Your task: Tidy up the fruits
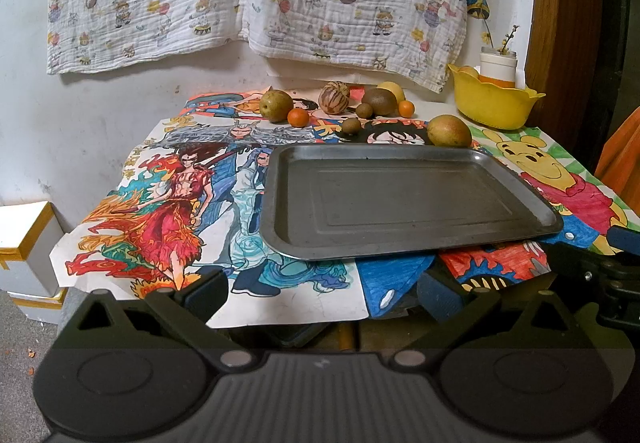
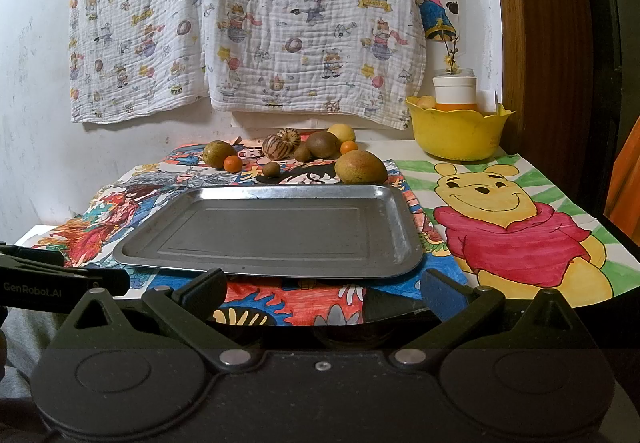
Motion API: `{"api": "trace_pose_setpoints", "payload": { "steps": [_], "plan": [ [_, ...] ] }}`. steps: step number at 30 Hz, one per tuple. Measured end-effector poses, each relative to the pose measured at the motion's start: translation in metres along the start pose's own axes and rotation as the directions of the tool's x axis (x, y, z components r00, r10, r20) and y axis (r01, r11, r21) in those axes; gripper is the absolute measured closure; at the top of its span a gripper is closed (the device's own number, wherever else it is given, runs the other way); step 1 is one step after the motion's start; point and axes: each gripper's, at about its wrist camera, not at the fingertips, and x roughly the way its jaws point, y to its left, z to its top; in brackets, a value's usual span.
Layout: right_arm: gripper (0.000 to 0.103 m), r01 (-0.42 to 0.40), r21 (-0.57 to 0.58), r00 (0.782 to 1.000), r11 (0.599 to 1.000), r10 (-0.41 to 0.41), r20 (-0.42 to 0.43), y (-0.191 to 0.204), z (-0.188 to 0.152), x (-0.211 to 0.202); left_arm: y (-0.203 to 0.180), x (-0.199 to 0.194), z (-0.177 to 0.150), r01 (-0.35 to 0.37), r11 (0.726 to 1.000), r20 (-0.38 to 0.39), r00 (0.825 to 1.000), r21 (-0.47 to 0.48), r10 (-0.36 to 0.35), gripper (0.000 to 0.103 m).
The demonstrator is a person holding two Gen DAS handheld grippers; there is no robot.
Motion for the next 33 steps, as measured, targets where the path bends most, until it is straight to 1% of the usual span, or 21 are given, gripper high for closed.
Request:
{"api": "trace_pose_setpoints", "payload": {
  "steps": [11, 21, 26, 33],
  "plan": [
    [0.0, 0.002, 0.0, 1.0, 1.0, -0.002, 0.0, 0.0, -0.001, 0.002, 0.0, 0.0, 0.0, 0.0, 1.0, -0.001, 1.0, 0.0, 0.0, 0.0],
    [0.0, 0.001, 0.01, 1.0, 1.0, -0.001, -0.011, -0.003, -0.003, 0.008, 0.0, 0.005, -0.002, 0.002, 1.0, -0.018, 1.0, -0.002, -0.002, 0.0],
    [0.0, 0.008, 0.017, 1.0, 1.0, -0.008, -0.027, -0.006, -0.004, 0.013, -0.001, 0.009, 0.0, 0.005, 1.0, -0.026, 1.0, 0.014, -0.005, 0.0],
    [0.0, 0.003, 0.012, 1.0, 1.0, -0.003, -0.028, -0.006, -0.002, 0.02, -0.005, 0.014, 0.004, 0.001, 0.999, -0.03, 1.0, 0.041, 0.0, 0.0]
  ]
}}
